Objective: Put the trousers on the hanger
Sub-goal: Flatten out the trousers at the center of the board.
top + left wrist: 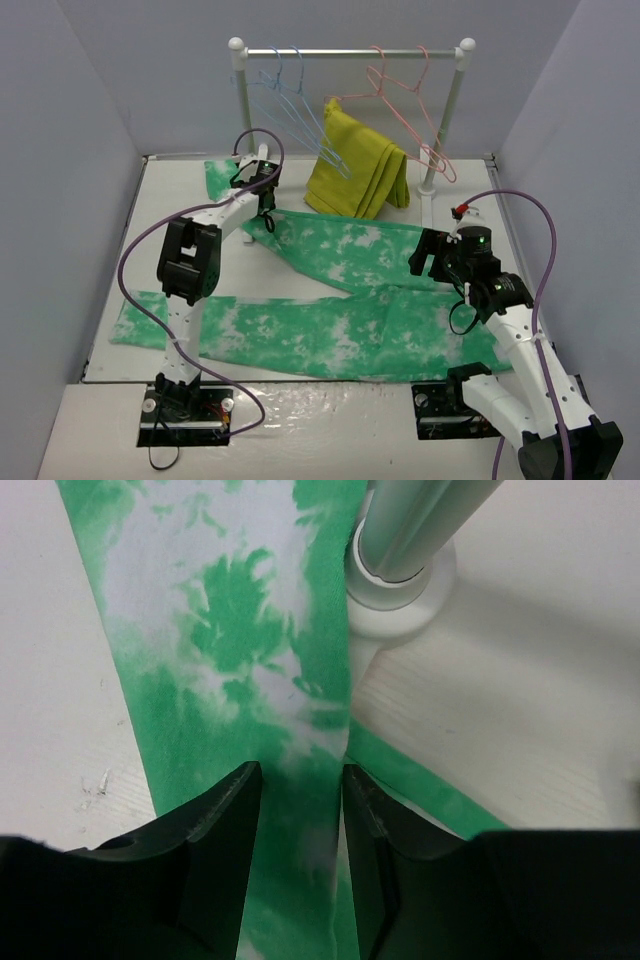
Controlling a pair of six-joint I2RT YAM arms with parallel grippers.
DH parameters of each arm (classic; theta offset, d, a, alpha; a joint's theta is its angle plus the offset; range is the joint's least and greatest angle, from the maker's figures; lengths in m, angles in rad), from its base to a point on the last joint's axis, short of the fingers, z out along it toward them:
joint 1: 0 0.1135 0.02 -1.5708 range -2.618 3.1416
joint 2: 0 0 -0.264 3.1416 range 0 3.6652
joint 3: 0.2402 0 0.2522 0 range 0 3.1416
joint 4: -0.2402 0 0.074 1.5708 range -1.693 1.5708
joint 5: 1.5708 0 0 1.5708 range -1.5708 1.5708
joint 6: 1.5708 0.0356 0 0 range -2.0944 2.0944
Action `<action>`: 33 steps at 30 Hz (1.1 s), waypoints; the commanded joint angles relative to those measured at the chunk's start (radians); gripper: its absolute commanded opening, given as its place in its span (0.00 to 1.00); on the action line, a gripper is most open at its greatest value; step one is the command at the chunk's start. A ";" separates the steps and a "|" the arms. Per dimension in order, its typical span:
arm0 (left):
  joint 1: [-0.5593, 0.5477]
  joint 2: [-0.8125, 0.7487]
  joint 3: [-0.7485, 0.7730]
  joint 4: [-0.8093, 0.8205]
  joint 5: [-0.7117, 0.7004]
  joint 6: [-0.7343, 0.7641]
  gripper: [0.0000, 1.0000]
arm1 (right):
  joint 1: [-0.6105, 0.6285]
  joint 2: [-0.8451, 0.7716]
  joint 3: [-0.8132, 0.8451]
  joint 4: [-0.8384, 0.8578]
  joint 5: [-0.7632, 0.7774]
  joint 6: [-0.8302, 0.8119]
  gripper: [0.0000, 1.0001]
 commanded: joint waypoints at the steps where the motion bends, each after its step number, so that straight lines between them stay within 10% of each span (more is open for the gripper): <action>1: -0.004 -0.009 0.078 -0.040 -0.047 0.005 0.29 | -0.004 -0.007 0.008 0.043 -0.006 -0.010 0.80; 5: -0.002 -0.016 0.090 -0.070 -0.070 -0.002 0.10 | -0.004 -0.007 0.010 0.041 -0.007 -0.009 0.80; 18: 0.014 -0.465 -0.237 -0.036 -0.093 -0.111 0.08 | -0.004 -0.007 0.016 0.041 -0.012 -0.016 0.80; 26: 0.071 -0.874 -0.793 0.018 -0.070 -0.304 0.08 | -0.002 0.007 0.019 0.043 -0.028 -0.018 0.80; 33: 0.026 -0.751 -0.624 0.104 -0.015 -0.120 0.30 | -0.002 0.012 0.010 0.055 -0.038 -0.014 0.80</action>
